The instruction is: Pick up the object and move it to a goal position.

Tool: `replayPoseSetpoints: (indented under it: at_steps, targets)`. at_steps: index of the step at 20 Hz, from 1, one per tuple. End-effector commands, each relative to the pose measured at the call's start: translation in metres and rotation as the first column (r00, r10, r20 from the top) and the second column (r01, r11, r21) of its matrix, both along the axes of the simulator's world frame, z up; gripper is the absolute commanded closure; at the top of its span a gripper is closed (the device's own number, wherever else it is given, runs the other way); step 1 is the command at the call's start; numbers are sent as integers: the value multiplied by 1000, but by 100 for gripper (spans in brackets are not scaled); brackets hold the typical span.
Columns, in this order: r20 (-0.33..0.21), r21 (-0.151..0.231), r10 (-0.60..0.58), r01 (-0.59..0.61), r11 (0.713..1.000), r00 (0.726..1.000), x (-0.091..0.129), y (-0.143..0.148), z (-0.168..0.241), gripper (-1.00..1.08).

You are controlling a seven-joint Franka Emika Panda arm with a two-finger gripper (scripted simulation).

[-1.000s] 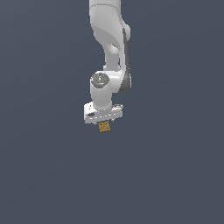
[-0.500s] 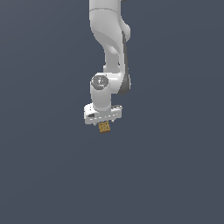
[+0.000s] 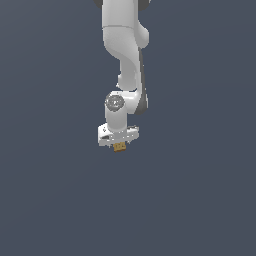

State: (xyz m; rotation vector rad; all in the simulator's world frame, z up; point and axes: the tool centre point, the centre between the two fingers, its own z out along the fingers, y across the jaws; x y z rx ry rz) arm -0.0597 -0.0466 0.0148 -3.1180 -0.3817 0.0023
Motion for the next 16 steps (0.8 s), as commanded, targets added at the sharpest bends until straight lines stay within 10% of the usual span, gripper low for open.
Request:
replayPoseSetpoints:
  at_steps: [1,2,3,16]
  targets:
    - [2,0,1,-1,1000,1000,1,0,-4,-92]
    - [2,0,1,-1,1000,1000,1,0,-4,-92]
    - [2,0,1,-1,1000,1000,1,0,-4,108]
    - [1,-1,0,0,1000,1000,2,2,-1,108]
